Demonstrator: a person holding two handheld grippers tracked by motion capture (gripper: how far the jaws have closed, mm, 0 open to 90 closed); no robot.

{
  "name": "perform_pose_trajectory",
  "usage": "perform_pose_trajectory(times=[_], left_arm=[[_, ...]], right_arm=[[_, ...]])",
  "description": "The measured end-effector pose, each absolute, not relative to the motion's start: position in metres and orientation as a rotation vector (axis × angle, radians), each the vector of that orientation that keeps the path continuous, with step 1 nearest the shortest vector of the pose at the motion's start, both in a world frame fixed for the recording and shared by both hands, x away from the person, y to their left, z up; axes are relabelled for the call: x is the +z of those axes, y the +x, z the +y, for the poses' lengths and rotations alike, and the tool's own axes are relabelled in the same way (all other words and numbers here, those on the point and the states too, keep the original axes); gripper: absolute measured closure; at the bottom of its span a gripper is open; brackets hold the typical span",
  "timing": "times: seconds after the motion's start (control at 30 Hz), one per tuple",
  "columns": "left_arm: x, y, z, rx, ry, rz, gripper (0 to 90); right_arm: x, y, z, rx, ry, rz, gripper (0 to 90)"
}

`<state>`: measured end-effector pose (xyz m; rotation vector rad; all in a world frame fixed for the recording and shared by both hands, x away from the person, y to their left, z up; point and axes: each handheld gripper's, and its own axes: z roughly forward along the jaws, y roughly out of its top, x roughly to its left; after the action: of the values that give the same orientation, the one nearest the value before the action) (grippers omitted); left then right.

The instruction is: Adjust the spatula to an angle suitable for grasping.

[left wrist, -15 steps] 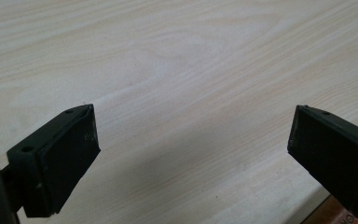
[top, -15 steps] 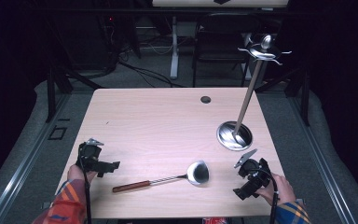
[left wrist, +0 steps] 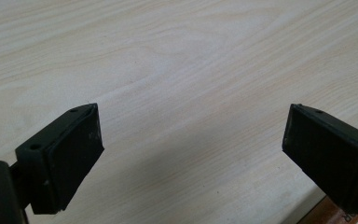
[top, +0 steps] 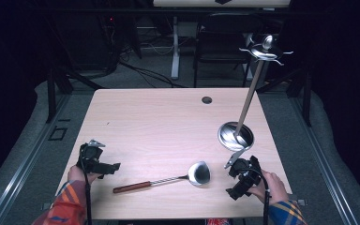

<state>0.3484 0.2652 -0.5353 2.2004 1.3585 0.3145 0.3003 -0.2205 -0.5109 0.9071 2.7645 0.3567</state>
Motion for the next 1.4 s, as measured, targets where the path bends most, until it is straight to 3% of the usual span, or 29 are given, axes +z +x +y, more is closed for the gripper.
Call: perform_pose_trajectory(times=[0.63,0.87,1.03,1.13,1.17,1.23,1.27,1.4], left_arm=[[-0.534,0.349,0.270,0.313,2.171,1.356,0.2],[-0.534,0.346,0.273,0.308,2.158,1.368,0.1],[-0.535,0.346,0.272,0.301,2.172,1.358,0.1],[-0.536,0.346,0.272,0.296,2.169,1.362,0.1],[-0.537,0.347,0.272,0.285,2.171,1.365,0.1],[-0.537,0.347,0.272,0.284,2.169,1.367,0.1],[-0.537,0.348,0.272,0.288,2.169,1.368,0.1],[-0.537,0.348,0.271,0.283,2.188,1.370,0.1]], right_arm=[[-0.512,0.314,-0.162,0.382,0.720,2.808,0.0],[-0.519,0.321,-0.121,0.393,0.615,2.853,0.5],[-0.516,0.324,-0.107,0.450,0.575,2.862,14.2],[-0.517,0.325,-0.103,0.452,0.562,2.864,17.9],[-0.518,0.327,-0.097,0.432,0.533,2.867,25.5],[-0.519,0.327,-0.095,0.450,0.537,2.867,27.0],[-0.520,0.328,-0.089,0.443,0.512,2.875,34.7],[-0.524,0.329,-0.079,0.440,0.462,2.878,44.1]])
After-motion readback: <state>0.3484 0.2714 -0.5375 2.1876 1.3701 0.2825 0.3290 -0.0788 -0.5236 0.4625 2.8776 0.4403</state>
